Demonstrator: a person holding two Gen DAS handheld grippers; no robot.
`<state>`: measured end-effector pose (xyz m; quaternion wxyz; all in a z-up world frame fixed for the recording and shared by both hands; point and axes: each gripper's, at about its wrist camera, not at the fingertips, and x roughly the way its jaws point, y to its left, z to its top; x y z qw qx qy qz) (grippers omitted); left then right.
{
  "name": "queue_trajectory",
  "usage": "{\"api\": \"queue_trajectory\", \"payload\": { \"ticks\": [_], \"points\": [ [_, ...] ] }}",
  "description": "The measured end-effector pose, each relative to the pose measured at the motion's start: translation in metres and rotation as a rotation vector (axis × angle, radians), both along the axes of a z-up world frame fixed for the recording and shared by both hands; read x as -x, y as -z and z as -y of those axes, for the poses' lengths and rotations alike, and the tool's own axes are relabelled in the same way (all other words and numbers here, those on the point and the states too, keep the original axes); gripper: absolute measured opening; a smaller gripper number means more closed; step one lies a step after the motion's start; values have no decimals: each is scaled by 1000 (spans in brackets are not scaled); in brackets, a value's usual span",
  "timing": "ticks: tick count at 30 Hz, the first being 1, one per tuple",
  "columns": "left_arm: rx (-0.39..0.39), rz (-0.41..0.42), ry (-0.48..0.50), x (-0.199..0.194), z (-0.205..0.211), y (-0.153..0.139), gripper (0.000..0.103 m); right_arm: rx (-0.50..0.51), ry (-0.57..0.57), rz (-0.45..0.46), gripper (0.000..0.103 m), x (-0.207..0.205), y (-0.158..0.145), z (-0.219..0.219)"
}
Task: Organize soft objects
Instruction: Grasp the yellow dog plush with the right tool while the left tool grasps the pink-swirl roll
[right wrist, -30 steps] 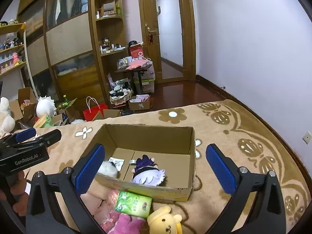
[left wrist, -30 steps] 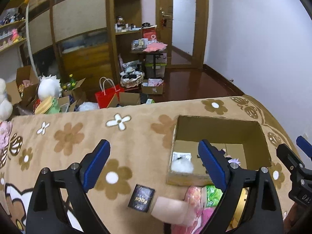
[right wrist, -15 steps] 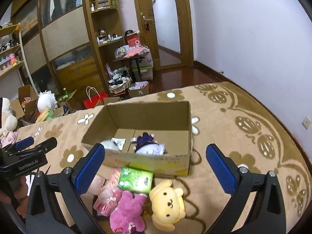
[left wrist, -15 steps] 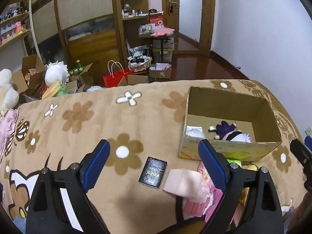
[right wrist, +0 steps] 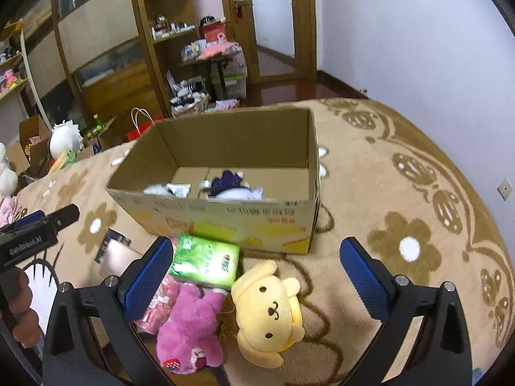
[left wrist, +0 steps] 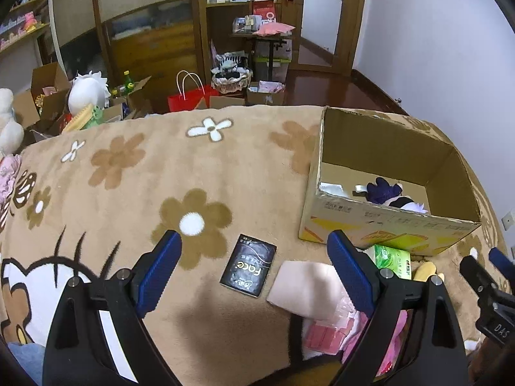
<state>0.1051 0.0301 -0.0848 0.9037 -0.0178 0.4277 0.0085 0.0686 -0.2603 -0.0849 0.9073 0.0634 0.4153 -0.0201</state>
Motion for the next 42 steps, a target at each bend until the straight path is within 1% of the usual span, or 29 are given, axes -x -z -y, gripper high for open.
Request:
{"api": "queue_trajectory", "payload": {
  "ticks": [4, 10, 14, 22, 33, 38, 42],
  "points": [
    [-6, -13, 17, -3, 3, 8, 91, -34, 14, -28, 103, -3, 14, 5],
    [-21, -45, 54, -4, 12, 22, 91, -40, 21, -70, 103, -5, 32, 10],
    [-2, -56, 80, -4, 18, 27, 91, -46, 13, -89, 103, -6, 41, 12],
    [-28, -82, 129, -2, 35, 39, 91, -60, 6, -135, 103, -8, 59, 17],
    [-51, -115, 162, -2, 48, 50, 91, -63, 7, -181, 103, -11, 77, 19],
    [-50, -140, 157, -4, 48, 58, 91, -65, 23, -197, 101, -12, 81, 22],
    [-52, -150, 165, -4, 49, 62, 91, -74, 23, -215, 96, -13, 86, 24]
  ]
}}
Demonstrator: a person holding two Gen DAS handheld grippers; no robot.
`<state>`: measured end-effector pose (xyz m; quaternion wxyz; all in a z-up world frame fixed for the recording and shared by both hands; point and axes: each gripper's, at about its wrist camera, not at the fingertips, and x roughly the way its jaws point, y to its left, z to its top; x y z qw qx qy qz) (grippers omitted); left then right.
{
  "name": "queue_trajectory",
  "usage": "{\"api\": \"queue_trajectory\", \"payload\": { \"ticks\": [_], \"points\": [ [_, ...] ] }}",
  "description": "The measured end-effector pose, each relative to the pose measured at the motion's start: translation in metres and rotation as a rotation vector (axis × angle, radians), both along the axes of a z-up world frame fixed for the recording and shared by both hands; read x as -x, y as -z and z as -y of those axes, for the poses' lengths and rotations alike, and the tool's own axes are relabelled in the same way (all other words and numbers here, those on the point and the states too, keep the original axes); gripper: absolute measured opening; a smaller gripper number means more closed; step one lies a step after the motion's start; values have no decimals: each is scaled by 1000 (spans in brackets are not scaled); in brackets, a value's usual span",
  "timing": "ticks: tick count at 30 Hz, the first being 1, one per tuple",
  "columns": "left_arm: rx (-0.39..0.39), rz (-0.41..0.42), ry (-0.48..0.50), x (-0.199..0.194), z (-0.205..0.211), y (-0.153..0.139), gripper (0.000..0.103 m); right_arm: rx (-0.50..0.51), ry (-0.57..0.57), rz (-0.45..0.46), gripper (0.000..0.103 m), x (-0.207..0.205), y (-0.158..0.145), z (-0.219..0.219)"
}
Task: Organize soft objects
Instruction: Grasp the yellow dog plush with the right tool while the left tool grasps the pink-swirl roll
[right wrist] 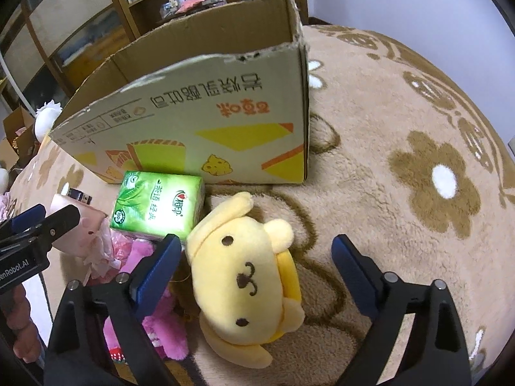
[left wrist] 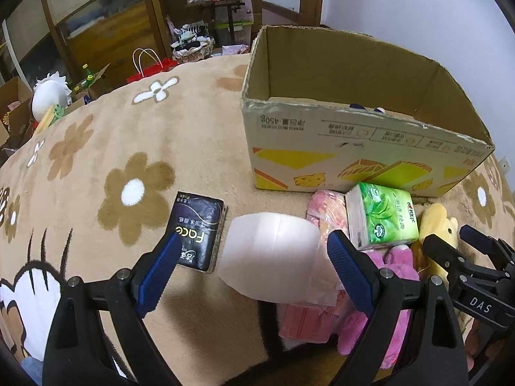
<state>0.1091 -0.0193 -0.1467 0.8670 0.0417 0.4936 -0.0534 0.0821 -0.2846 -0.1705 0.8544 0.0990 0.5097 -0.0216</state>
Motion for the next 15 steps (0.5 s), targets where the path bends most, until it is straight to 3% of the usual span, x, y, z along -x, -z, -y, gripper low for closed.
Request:
{"api": "queue_trajectory", "payload": {
  "ticks": [4, 11, 15],
  "points": [
    [-2, -8, 5, 1, 1, 3, 89, -13, -9, -10, 91, -1, 4, 0],
    [41, -46, 15, 1, 1, 10, 58, -11, -13, -11, 89, 0, 5, -2],
    [57, -53, 23, 2, 2, 11, 47, -43, -33, -13, 67, 0, 5, -4]
  ]
}}
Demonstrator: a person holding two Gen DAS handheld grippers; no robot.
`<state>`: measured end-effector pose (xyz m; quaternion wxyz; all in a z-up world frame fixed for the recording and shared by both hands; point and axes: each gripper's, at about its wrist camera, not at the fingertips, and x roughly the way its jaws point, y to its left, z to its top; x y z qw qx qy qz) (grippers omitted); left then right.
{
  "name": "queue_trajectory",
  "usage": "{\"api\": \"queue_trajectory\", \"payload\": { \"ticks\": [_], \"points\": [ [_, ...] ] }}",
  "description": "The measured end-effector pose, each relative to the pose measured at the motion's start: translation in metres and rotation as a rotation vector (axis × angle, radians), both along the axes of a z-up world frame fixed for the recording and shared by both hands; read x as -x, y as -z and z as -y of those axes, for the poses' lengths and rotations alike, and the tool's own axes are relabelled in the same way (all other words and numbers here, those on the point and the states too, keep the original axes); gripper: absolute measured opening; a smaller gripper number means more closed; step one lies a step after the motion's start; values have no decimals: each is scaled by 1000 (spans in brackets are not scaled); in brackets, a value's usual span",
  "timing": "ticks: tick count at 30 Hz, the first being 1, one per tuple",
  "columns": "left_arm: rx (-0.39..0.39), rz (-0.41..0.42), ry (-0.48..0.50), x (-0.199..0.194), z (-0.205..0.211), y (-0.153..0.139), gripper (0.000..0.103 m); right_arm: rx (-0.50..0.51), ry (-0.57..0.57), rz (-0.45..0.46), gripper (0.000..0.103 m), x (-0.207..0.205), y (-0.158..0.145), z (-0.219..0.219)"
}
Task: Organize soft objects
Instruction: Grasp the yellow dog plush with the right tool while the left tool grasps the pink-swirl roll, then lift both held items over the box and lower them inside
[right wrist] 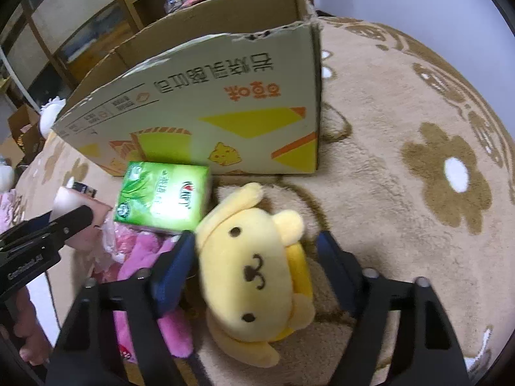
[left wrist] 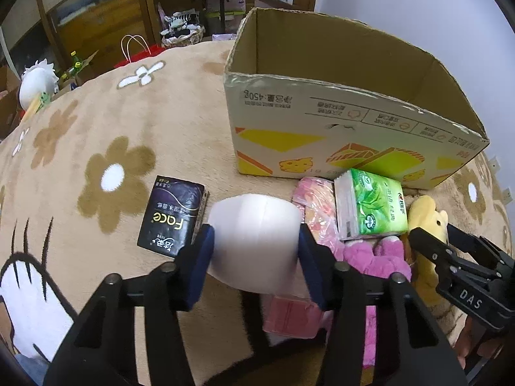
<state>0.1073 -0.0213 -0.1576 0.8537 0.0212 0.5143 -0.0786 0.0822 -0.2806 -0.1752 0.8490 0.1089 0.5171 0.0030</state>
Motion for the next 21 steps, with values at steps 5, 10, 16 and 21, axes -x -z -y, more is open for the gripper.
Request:
{"api": "queue_trajectory", "payload": {
  "ticks": [5, 10, 16, 21],
  "points": [
    [-13, 13, 29, 3, 3, -4, 35, 39, -22, 24, 61, 1, -7, -8],
    [-3, 46, 23, 6, 1, -13, 30, 61, -12, 88, 57, 6, -27, -10],
    [-3, 101, 34, 8, 0, -30, 27, 87, -28, 151, 56, 10, -52, -18],
    [13, 186, 12, 11, -6, -57, 27, 97, -30, 215, 56, 12, -75, -21]
  ]
}}
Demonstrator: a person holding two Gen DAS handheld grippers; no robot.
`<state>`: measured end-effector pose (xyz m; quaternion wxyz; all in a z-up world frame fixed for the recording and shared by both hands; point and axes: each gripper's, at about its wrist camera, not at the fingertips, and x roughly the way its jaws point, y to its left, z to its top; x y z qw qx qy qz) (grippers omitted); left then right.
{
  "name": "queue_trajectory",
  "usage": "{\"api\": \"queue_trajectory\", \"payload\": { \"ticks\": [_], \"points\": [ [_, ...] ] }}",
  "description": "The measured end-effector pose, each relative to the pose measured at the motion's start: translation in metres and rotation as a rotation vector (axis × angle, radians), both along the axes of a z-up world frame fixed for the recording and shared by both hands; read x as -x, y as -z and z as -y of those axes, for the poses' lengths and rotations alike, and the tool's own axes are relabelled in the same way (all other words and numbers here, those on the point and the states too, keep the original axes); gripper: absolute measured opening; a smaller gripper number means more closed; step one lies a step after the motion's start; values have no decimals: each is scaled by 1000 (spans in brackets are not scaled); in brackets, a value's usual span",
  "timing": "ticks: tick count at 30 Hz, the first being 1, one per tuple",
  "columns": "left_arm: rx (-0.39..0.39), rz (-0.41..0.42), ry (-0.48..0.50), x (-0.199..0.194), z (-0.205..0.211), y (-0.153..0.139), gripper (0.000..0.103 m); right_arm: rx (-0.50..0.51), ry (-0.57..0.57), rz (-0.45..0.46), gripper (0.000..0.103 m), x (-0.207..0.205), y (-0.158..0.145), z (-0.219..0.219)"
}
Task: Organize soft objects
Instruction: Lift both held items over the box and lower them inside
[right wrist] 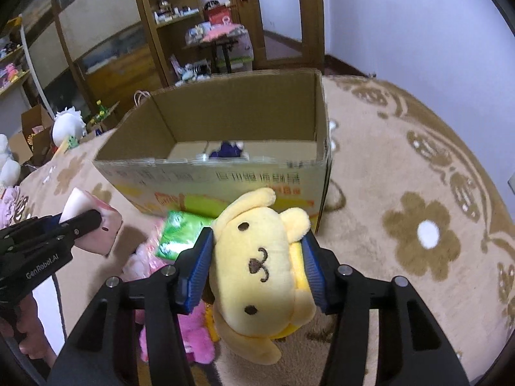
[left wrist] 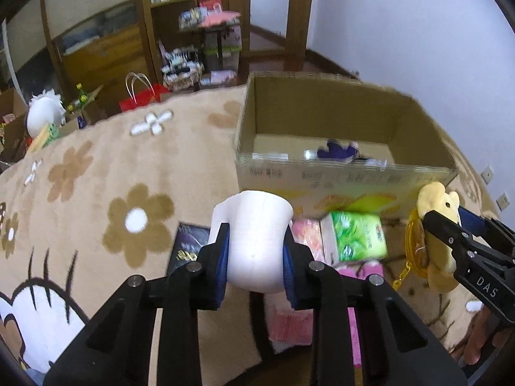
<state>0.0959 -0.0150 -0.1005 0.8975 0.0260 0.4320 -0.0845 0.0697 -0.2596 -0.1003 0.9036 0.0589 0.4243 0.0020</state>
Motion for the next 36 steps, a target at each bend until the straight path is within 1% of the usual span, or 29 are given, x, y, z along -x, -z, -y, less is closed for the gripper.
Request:
{"api": "queue_trajectory", "payload": {
  "ticks": [4, 9, 17, 22, 28, 33, 36],
  "points": [
    [7, 72, -12, 3, -4, -23, 27, 3, 2, 58, 56, 2, -22, -1],
    [0, 137, -32, 5, -3, -47, 27, 5, 5, 124, 56, 3, -47, -1],
    [-24, 227, -6, 3, 13, -69, 27, -2, 22, 209, 57, 3, -74, 3],
    [-84, 273, 31, -1, 28, -71, 27, 35, 24, 254, 57, 0, -86, 1],
    [-83, 318, 43, -8, 39, -73, 27, 59, 11, 303, 57, -11, -92, -6],
    [-79, 317, 37, -18, 45, -66, 27, 63, 16, 347, 57, -23, -99, -10],
    [-82, 326, 33, -23, 45, -64, 27, 63, 32, 395, 57, -26, -105, -12]
  ]
}}
